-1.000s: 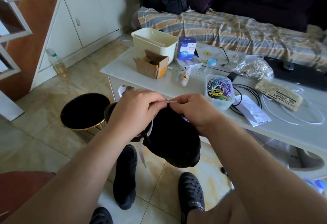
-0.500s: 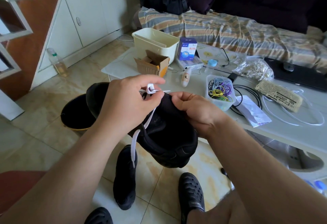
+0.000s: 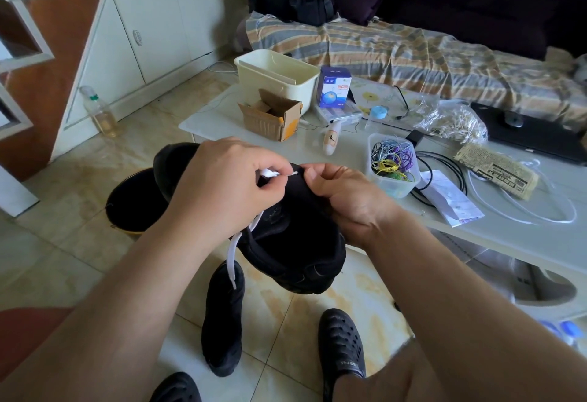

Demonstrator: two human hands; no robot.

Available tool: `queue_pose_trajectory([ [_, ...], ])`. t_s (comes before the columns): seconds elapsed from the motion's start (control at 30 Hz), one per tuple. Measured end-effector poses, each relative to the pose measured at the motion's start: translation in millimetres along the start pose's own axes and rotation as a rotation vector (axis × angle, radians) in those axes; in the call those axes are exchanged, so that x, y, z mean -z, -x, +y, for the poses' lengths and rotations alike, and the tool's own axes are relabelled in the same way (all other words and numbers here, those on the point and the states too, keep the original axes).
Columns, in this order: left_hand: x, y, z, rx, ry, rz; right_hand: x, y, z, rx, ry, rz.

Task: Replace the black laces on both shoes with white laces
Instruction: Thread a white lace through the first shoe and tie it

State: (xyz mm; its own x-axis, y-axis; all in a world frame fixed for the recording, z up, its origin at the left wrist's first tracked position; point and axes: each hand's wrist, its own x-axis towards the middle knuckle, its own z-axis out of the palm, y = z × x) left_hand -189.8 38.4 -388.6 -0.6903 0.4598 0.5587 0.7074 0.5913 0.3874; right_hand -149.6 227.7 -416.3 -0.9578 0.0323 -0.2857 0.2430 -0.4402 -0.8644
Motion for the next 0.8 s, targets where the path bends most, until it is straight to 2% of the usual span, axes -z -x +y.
queue_pose_trajectory([
  [0.23, -9, 0, 3, 0.113, -0.052, 0.023, -8, 5, -2, 0.095, 0.179, 0.108],
  [0.37, -13, -1, 9, 0.170, -0.060, 0.004, -12, 6, 1, 0.264, 0.584, 0.257],
  [0.43, -16, -1, 12, 0.186, -0.053, 0.003, -13, 4, 3, 0.334, 0.708, 0.315],
  [0.67, -33, 0, 10, 0.133, -0.054, 0.092, -8, -5, 4, 0.384, 0.726, 0.400],
  [0.8, -32, 3, 14, 0.202, 0.054, 0.180, -8, -4, 2, 0.392, 0.704, 0.403],
])
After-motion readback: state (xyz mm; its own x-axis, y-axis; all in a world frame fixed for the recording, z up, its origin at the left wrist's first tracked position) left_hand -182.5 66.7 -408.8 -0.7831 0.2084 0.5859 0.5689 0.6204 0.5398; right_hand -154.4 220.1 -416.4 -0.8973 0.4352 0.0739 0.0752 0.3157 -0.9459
